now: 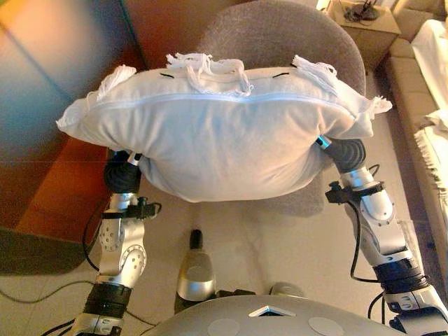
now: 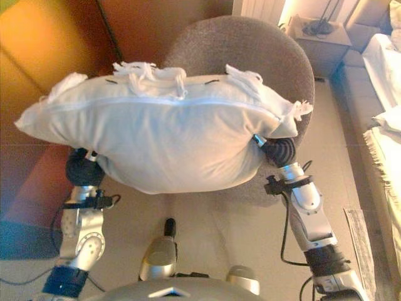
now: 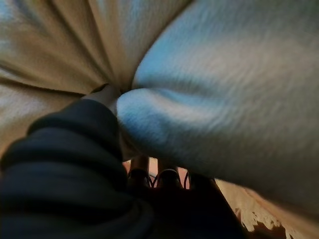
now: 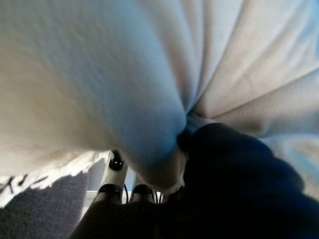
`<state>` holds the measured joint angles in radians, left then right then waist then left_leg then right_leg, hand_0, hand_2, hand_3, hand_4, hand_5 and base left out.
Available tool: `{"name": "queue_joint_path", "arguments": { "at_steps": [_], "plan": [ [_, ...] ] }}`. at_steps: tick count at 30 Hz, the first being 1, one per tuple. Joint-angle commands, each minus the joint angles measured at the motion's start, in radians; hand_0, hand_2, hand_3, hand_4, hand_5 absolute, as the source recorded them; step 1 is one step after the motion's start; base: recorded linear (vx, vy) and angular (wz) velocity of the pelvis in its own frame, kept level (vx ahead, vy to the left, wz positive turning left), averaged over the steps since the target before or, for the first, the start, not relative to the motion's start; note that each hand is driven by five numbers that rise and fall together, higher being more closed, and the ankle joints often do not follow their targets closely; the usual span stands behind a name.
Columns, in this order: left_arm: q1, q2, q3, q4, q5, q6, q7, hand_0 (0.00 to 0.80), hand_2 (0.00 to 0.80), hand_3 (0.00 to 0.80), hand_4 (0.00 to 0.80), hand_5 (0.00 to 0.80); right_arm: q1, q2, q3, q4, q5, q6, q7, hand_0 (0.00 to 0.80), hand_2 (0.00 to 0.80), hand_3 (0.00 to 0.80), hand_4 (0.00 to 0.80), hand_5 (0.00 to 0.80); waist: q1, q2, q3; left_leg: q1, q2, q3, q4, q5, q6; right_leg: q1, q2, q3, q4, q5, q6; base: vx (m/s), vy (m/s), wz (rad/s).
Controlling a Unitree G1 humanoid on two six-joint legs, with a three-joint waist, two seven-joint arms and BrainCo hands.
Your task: Pick up the cushion and take it to the sofa
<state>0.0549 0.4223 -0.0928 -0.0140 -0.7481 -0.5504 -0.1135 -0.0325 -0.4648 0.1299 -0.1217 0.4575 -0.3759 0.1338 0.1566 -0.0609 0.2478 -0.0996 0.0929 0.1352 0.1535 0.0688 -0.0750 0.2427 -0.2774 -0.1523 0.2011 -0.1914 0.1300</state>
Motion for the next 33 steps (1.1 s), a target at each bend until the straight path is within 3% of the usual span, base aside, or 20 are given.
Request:
{"name": "queue_joint_path", "arguments": {
  "at_steps": [1,3,5,6,8,11,16,22,25,29,33],
  "plan": [
    [-0.035,-0.018,-0.012,-0.129,0.006,-0.030,-0.071,0.800,0.800,0.800,0.800,0.800,-0.037,0.003,-0.017,-0.124,0.025,-0.090,0.001,0.800,0.800,0.800,0.800,0.800,-0.014,0.018,-0.154,-0.088,0.015,-0.052,-0.106,0.032,0.030,0.090,0.006,-0.032,0.130,0.196,0.031,0.388,0.308,0.20],
    [-0.049,-0.009,-0.010,-0.118,0.031,-0.026,-0.049,0.800,0.800,0.800,0.800,0.800,-0.024,0.034,-0.002,-0.137,0.001,-0.104,0.008,0.800,0.800,0.800,0.800,0.800,-0.015,0.011,-0.164,-0.080,-0.024,-0.042,-0.086,0.005,0.057,0.043,0.002,-0.018,0.219,0.278,0.035,0.402,0.270,0.29],
    [-0.068,0.004,-0.011,-0.118,0.054,-0.011,-0.021,0.800,0.800,0.800,0.800,0.800,-0.027,0.031,0.009,-0.138,-0.013,-0.103,-0.011,0.800,0.800,0.800,0.800,0.800,-0.038,0.009,-0.162,-0.046,-0.051,-0.043,-0.096,-0.007,0.068,-0.038,0.072,0.023,0.205,0.238,0.022,0.370,0.185,0.29],
    [-0.074,0.012,-0.012,-0.119,0.053,-0.007,-0.020,0.800,0.800,0.800,0.800,0.800,-0.029,0.022,0.009,-0.142,-0.011,-0.097,-0.028,0.800,0.800,0.800,0.800,0.800,-0.042,0.011,-0.163,-0.037,-0.057,-0.047,-0.103,-0.003,0.067,-0.072,0.105,0.007,0.164,0.220,0.012,0.314,0.131,0.33],
    [-0.082,0.008,-0.016,-0.111,0.089,-0.010,-0.006,0.800,0.800,0.800,0.800,0.800,-0.048,0.026,0.014,-0.125,-0.009,-0.091,-0.039,0.800,0.800,0.800,0.800,0.800,-0.047,0.013,-0.155,-0.003,-0.067,-0.048,-0.124,-0.001,0.061,-0.124,0.116,-0.052,0.087,0.203,-0.001,0.258,0.078,0.35],
    [-0.083,0.007,-0.024,-0.099,0.100,-0.015,-0.015,0.800,0.800,0.800,0.800,0.800,-0.057,0.022,0.015,-0.088,-0.011,-0.116,-0.072,0.800,0.800,0.800,0.800,0.800,-0.072,0.022,-0.129,0.072,-0.082,-0.102,-0.154,-0.023,0.062,-0.228,0.159,-0.052,-0.008,0.190,-0.025,0.207,-0.006,0.24],
    [-0.046,-0.011,-0.032,-0.106,0.152,0.016,0.003,0.800,0.800,0.800,0.800,0.800,-0.054,0.036,0.010,-0.062,-0.022,-0.104,-0.127,0.800,0.800,0.800,0.800,0.800,-0.082,0.020,-0.143,0.127,-0.092,-0.150,-0.170,-0.062,0.060,-0.197,0.180,-0.012,-0.144,0.182,-0.040,0.186,-0.054,0.61],
    [-0.036,-0.012,-0.031,-0.074,0.211,0.072,0.065,0.800,0.800,0.800,0.800,0.800,-0.076,0.049,0.039,-0.016,-0.003,-0.049,-0.128,0.800,0.800,0.800,0.800,0.800,-0.088,0.029,-0.174,0.163,-0.072,-0.107,-0.167,-0.102,0.044,-0.135,0.169,-0.013,-0.260,0.207,-0.044,0.151,-0.103,0.01],
    [-0.040,-0.012,-0.040,-0.062,0.223,0.103,0.080,0.800,0.800,0.800,0.800,0.800,-0.081,0.048,0.059,-0.010,-0.011,-0.017,-0.147,0.800,0.800,0.800,0.800,0.800,-0.094,0.030,-0.174,0.149,-0.069,-0.102,-0.105,-0.118,0.034,-0.131,0.169,-0.005,-0.270,0.210,-0.054,0.093,-0.182,-0.06],
    [-0.048,-0.030,-0.066,-0.036,0.213,0.105,0.093,0.800,0.800,0.800,0.800,0.800,-0.095,0.051,0.097,0.041,-0.022,0.019,-0.136,0.800,0.800,0.800,0.800,0.800,-0.093,0.026,-0.135,0.025,-0.071,-0.101,0.163,-0.085,0.006,-0.131,0.165,-0.015,-0.259,0.208,-0.090,0.018,-0.139,-0.01],
    [-0.087,-0.064,-0.103,0.036,0.225,0.147,0.141,0.800,0.800,0.800,0.800,0.800,-0.152,0.075,0.134,0.130,-0.020,0.063,-0.151,0.800,0.800,0.800,0.800,0.800,-0.093,0.037,-0.126,0.042,-0.053,-0.076,0.059,-0.047,-0.001,-0.108,0.170,-0.032,-0.259,0.201,-0.087,0.089,0.022,0.06]
  ]
}}
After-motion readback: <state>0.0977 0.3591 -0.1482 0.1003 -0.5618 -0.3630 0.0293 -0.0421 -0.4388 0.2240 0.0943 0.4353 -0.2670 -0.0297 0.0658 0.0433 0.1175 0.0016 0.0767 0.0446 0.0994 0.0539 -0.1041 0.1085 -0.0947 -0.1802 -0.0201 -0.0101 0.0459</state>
